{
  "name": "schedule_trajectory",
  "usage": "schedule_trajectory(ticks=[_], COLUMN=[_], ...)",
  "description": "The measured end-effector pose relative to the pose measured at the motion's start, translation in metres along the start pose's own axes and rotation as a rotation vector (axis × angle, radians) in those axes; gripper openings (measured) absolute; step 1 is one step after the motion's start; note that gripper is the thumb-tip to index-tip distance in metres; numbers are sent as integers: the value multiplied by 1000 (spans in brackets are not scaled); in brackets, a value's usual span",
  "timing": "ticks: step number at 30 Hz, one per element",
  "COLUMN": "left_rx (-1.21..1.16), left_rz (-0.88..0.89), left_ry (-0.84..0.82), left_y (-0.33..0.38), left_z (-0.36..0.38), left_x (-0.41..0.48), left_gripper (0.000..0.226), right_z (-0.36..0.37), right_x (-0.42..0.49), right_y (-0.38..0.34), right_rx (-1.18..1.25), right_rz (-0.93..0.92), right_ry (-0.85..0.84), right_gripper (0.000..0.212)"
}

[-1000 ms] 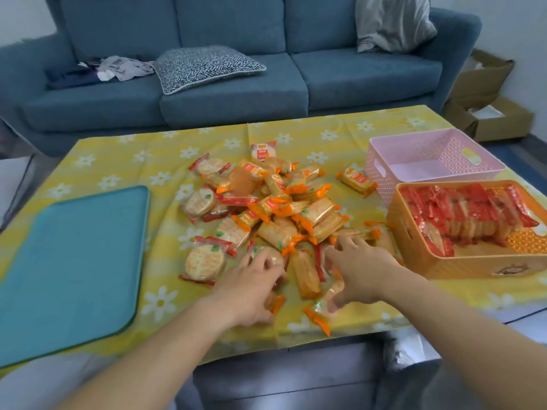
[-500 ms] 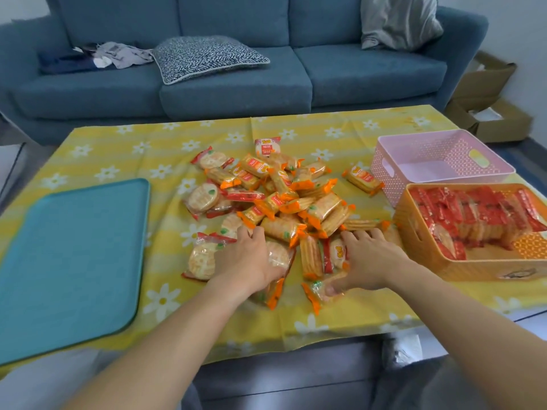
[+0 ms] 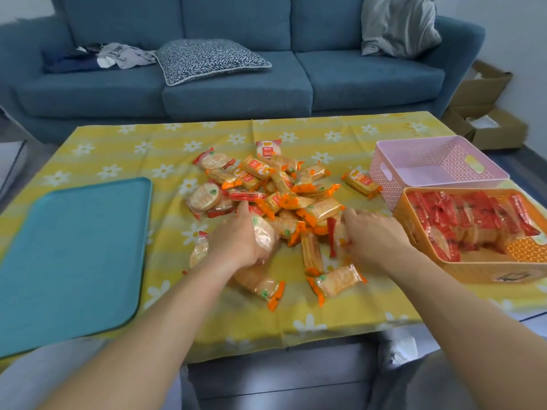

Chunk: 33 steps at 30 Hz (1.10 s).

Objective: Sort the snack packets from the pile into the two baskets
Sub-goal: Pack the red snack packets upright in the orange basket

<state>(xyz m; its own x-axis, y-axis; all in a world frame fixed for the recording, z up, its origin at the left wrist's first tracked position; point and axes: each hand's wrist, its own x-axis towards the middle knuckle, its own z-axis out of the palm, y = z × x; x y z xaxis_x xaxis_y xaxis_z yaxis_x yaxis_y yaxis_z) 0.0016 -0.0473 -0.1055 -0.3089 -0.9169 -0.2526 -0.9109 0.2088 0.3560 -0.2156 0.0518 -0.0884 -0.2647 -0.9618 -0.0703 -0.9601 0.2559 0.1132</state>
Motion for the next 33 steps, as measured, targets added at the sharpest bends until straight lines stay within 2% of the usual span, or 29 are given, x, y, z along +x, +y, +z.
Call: schedule_trajectory(ticks=[3,5,8,9,11,12,13,15,18,20,22,24,26,28,30,31,32,33], left_rx=[-274,-418,-658,-658,-514,-439,-384,-345,-357,-375,-408,-462,-561,-661,-729,-757,-767,-766], left_rz=[-46,-105,-255,-308,-341,-334,-323,-287,-242,-239,-242,-262,-283,-297,-286,-273,-255,-238], left_ry=[37,60,43,37,5,-12,-34,-46,-71,-111,-112,-69,27,94,120,124,124,109], left_y=[-23,-42,-71,-81,-96,-102,-106,-107,-102,-99,-101,-110,-120,-126,-126,-123,-121,-119], left_z=[-25,-38,-37,-32,-24,-19,-16,-13,-13,-10,-12,-18,-32,-48,-64,-73,-77,-79], left_x=[1,1,4,5,1,0,-2,-7,-12,-12,-11,-3,5,15,30,37,49,60], left_gripper=[129,123,102,93,63,54,56,68,71,72,65,47,36,36,29,30,42,63], right_z=[-11,-22,-27,-24,-15,-9,-5,5,15,17,17,18,22,21,19,19,21,21], right_x=[3,4,1,1,4,7,10,17,26,30,32,35,40,46,52,55,60,63], right_y=[-2,-18,-55,-67,-91,-101,-111,-127,-146,-153,-156,-159,-164,-171,-180,-186,-191,-195], right_rx=[51,328,808,927,1115,1181,1225,1255,1315,1359,1353,1325,1285,1216,1246,1271,1293,1312], right_rz=[-26,-49,-31,-22,-16,4,22,60,146,192,233,273,309,346,393,429,462,498], right_ry=[48,30,-90,-137,-211,-237,-255,-265,-314,-326,-320,-313,-329,-326,-326,-317,-290,-270], right_gripper=[36,24,18,16,18,21,22,14,3,10,12,10,36,60,65,65,66,68])
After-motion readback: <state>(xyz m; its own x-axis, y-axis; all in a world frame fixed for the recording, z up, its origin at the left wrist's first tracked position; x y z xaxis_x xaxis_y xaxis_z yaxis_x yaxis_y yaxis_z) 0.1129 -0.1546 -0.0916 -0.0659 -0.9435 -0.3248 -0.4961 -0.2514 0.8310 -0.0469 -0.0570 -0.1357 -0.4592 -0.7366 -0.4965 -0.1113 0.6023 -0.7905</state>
